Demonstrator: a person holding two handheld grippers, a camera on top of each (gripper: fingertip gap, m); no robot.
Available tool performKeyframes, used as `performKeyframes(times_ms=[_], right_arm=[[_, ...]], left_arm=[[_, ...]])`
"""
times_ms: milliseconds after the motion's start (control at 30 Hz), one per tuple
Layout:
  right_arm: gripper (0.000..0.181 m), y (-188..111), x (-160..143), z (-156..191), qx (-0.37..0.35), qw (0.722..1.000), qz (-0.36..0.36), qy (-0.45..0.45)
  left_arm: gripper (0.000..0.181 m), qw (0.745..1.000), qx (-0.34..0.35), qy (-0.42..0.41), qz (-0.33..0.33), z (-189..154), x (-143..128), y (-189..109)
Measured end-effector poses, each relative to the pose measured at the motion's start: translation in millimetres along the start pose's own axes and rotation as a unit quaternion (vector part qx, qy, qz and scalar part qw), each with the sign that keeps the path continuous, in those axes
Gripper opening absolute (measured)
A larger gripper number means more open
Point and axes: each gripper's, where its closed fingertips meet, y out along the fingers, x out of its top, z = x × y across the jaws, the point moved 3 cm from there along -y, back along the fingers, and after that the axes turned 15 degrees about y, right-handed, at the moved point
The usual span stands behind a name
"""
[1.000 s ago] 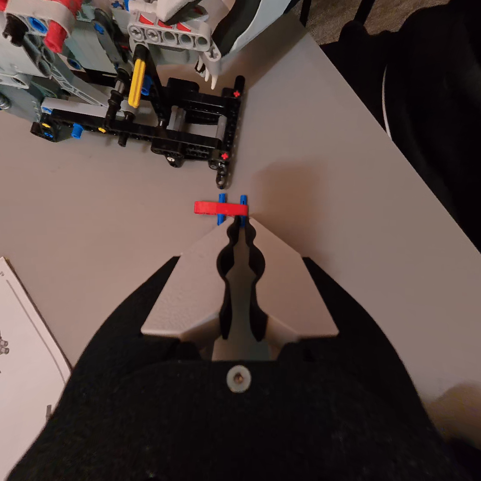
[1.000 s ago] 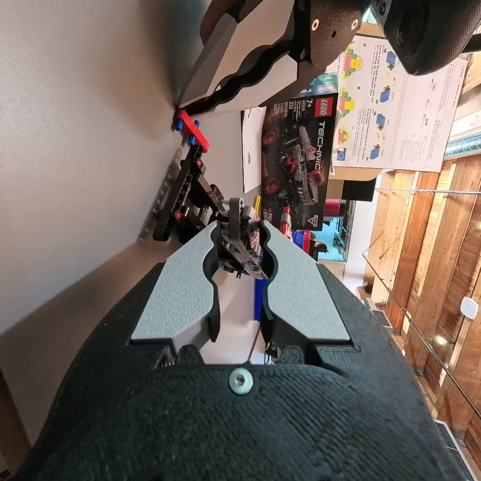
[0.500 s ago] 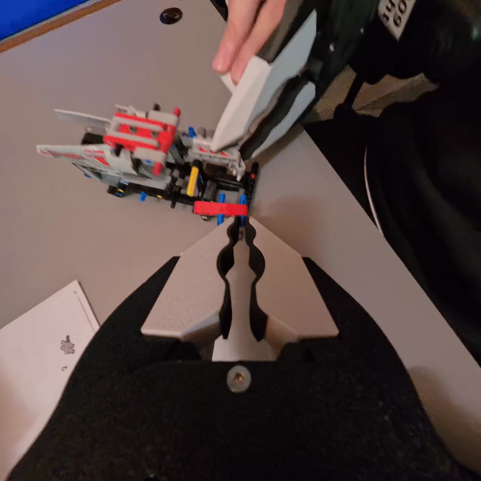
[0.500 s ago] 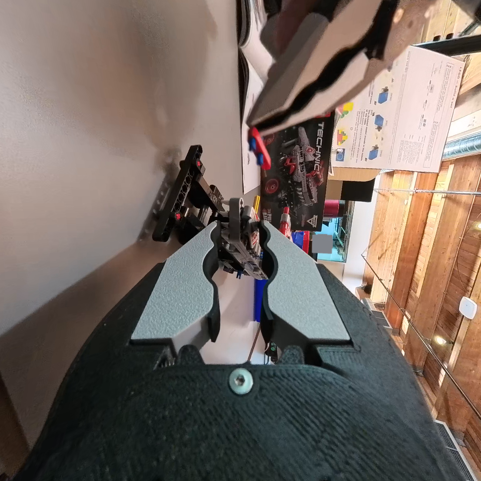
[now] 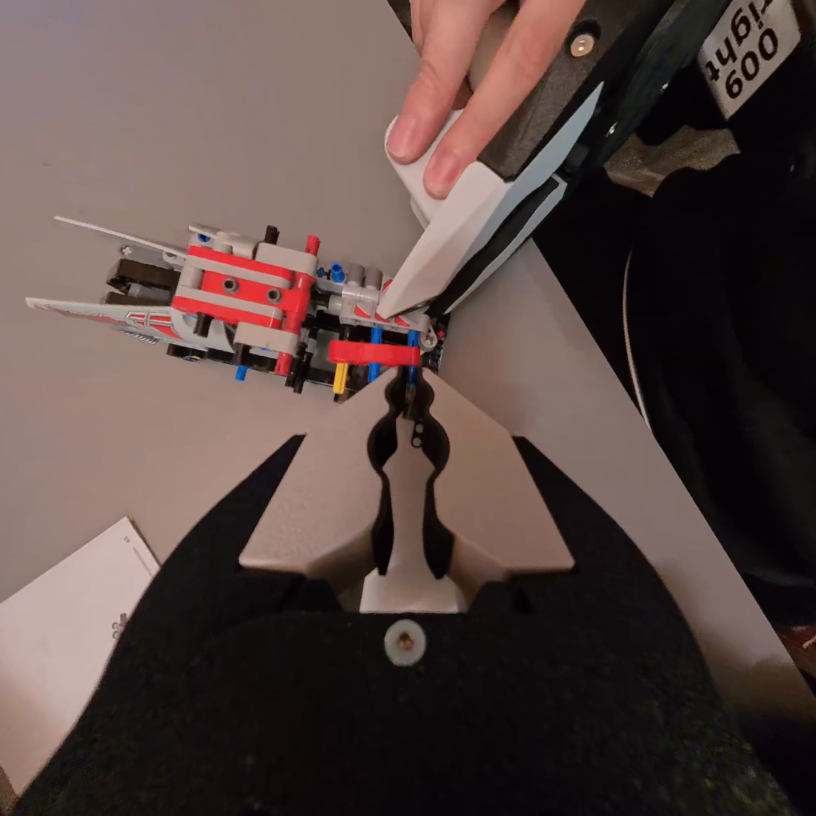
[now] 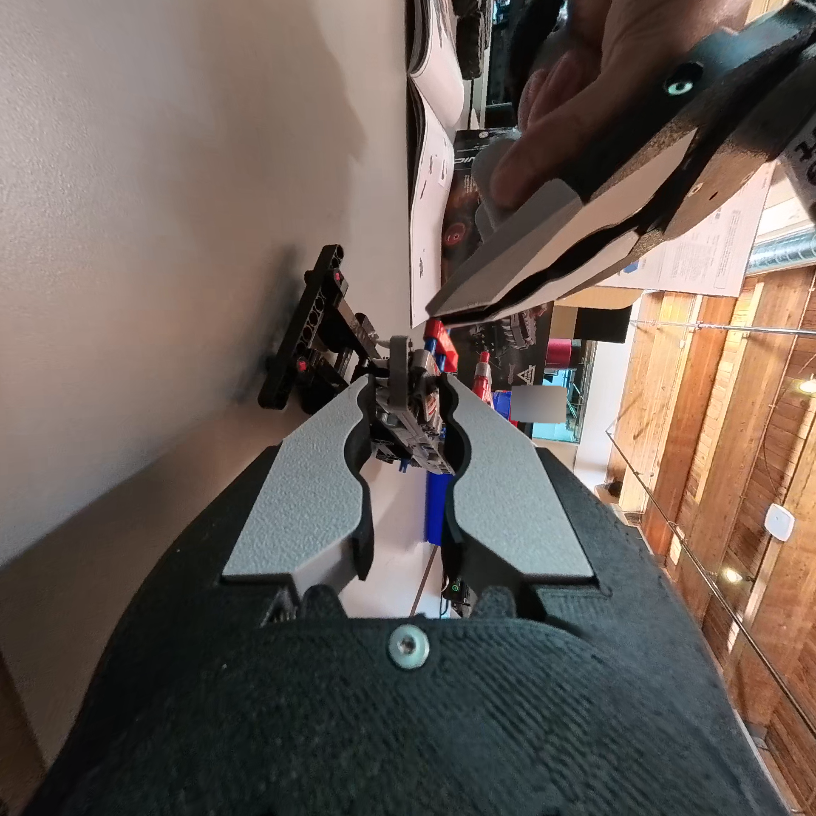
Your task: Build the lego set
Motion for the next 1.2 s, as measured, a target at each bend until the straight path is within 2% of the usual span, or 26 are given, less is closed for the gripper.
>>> performKeyframes(times_ms=[400,633,867,1000,1200], right_arm=[[0.027,3.2,-0.7,-0.9,-0.002,1.0,0.01,-0.016],[0.026,6.6,-3.6,-3.3,-0.006,0.999,0.029,-0.024],[0.026,7.3,-5.7,-4.5,-0.012,0.999,0.045,-0.024],[0.026,8.5,-6.2,-5.4,-0.014,0.998,0.054,-0.024],[0.025,10.9,-6.7,-6.4,-0.018,0.998,0.06,-0.02]], left_arm=[[0.001,1.0,-0.006,0.001,0.007,-1.0,0.2,1.4],[0.001,0.999,0.015,0.02,0.023,0.4,2.1,3.8],[0.001,0.999,0.007,-0.051,-0.004,1.6,4.4,5.5],[0.001,0.997,0.025,-0.077,-0.007,1.2,7.9,3.8],[0.001,0.996,0.055,-0.075,-0.001,0.5,10.9,3.5]])
